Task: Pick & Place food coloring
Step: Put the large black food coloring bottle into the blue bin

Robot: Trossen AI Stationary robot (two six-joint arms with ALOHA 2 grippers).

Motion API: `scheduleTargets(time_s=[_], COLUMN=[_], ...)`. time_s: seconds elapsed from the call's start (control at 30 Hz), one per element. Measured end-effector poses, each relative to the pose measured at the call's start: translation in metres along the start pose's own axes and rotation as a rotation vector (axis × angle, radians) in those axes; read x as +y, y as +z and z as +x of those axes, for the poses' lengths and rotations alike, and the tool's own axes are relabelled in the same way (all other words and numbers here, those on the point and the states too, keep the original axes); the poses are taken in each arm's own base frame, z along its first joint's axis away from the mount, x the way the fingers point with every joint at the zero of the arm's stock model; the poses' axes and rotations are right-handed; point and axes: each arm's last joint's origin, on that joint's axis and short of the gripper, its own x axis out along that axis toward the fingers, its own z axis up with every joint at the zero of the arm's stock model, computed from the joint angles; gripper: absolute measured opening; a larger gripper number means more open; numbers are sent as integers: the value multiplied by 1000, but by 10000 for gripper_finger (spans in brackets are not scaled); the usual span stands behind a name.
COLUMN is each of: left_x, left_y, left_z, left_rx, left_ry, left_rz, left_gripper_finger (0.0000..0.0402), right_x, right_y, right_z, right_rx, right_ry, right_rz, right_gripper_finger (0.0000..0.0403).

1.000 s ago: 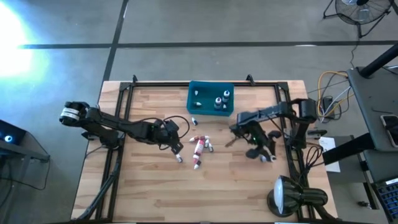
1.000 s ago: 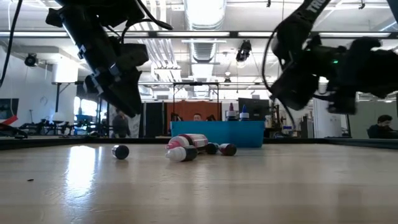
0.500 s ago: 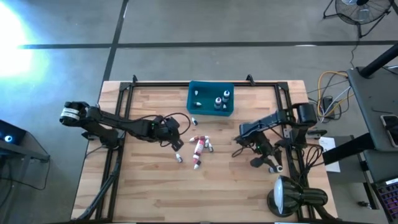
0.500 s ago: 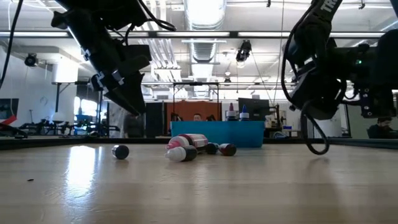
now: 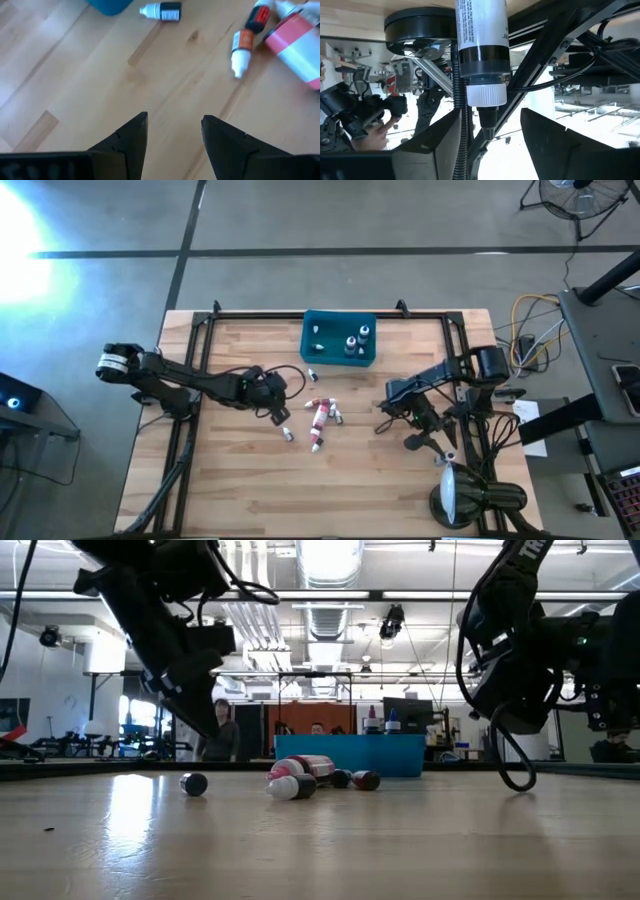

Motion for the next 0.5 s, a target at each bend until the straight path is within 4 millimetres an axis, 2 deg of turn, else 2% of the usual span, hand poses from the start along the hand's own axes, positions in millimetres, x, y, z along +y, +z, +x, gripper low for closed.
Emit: scheduleTargets(time_s=[0.13,0.3,0.4,0.5], left_x=[1,2,1,1], left_y=[-5,-8,-8,-7], left_z=[2,4,4,4], left_rx=[26,39,39,31], left_ry=[-9,-25,-27,-32], left_rz=[7,8,7,1], left_gripper_finger=[163,163,163,163], right_x=[4,8,11,7], right_y=[-7,-31,-47,-61], right_z=[-7,-20,-21,-16], right_rx=[-68,-292,-435,-534], right_ry=[-37,-133,-49,41], right_rz=[-72,-151,-177,-109], right_gripper_finger=[207,216,222,227])
